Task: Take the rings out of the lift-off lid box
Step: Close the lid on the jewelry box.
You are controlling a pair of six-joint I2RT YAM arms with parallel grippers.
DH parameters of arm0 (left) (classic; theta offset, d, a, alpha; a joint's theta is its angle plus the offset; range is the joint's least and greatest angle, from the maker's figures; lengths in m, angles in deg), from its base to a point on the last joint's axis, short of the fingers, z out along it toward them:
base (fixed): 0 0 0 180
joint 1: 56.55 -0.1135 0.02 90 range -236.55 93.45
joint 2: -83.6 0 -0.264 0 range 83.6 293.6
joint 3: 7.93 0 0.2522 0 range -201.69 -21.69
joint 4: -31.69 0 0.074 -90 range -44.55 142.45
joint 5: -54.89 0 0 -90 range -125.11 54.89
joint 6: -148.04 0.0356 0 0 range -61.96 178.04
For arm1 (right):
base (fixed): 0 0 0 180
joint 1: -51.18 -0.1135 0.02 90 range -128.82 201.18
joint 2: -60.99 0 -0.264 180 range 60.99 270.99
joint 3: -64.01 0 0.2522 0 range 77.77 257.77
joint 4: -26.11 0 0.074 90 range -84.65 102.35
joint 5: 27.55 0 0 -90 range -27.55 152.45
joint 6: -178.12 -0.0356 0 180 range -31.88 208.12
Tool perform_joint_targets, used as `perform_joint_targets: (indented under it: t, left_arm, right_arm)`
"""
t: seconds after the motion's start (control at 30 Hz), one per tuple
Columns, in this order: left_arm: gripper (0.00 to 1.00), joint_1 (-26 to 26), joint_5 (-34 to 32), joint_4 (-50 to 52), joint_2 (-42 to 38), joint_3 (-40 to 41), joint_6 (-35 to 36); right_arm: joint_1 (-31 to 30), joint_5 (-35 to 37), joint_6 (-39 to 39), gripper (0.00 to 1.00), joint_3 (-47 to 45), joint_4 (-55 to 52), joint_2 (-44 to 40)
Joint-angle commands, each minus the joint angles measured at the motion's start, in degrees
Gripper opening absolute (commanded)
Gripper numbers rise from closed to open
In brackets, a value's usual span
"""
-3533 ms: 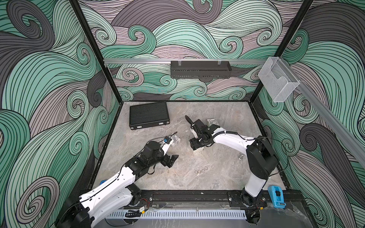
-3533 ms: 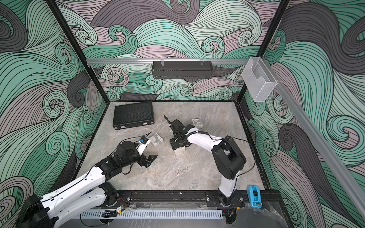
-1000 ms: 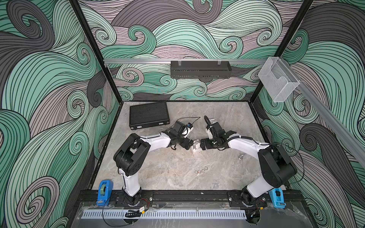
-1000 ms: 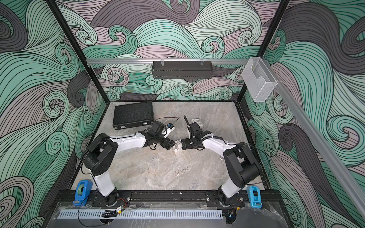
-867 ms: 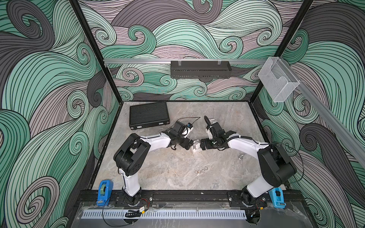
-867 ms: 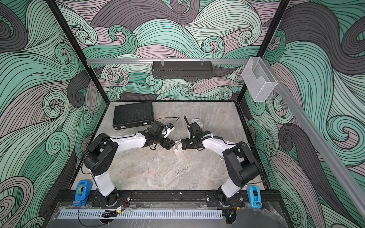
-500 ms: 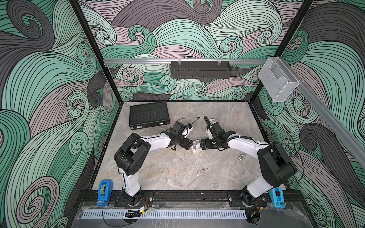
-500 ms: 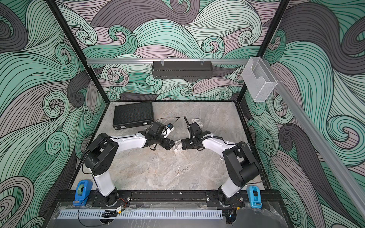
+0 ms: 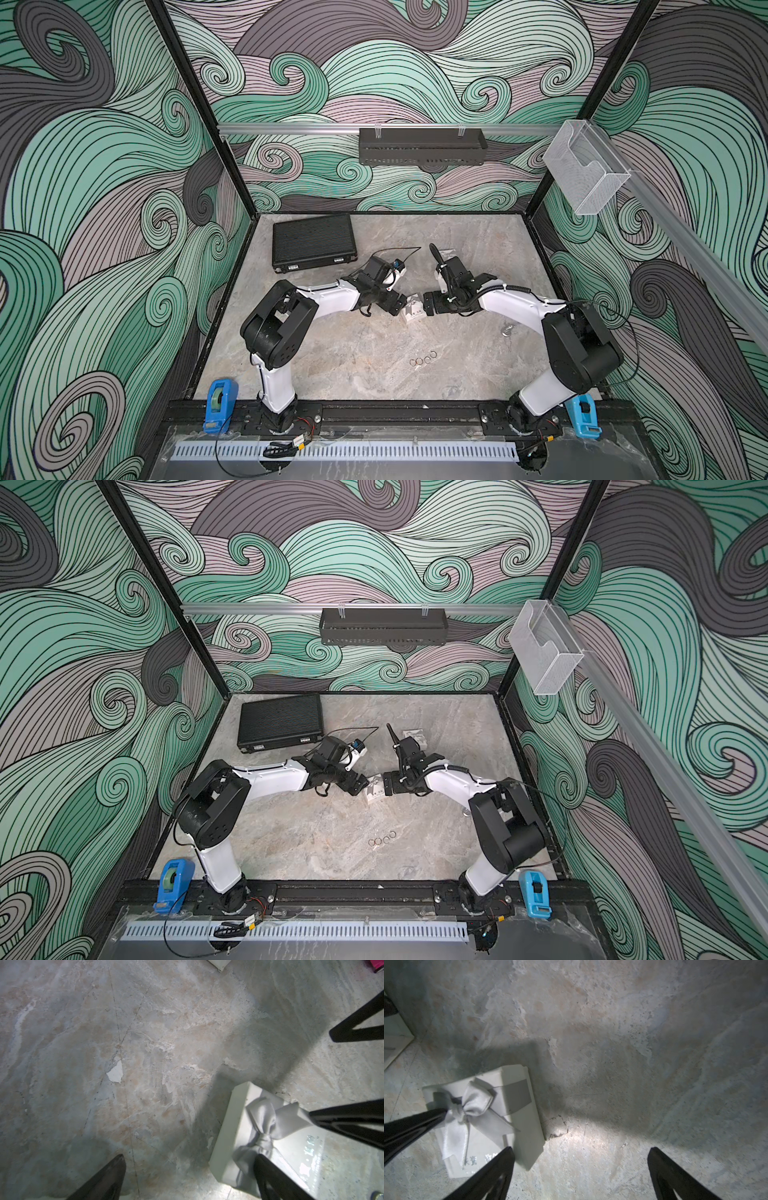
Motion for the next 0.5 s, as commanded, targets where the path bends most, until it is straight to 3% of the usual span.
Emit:
perform_joint_targets:
  t: [0.0,0.2,0.47]
  left_arm:
    - [0.97,0.46,-2.34,3.39,-5.14,1.54,1.52]
    - [0.97,0.52,-3.57,3.77,-20.86,7.03,3.08]
    - [0.97,0.76,-4.93,5.77,-42.64,23.6,-0.78]
  right_arm:
    - [-0.86,1.48,2.98,0.99,0.77,-2.38,-4.27]
    - [-3.2,2.04,7.42,0.99,6.41,-6.48,-3.16]
    - [-8.16,3.62,10.0,0.99,12.72,-7.46,5.61]
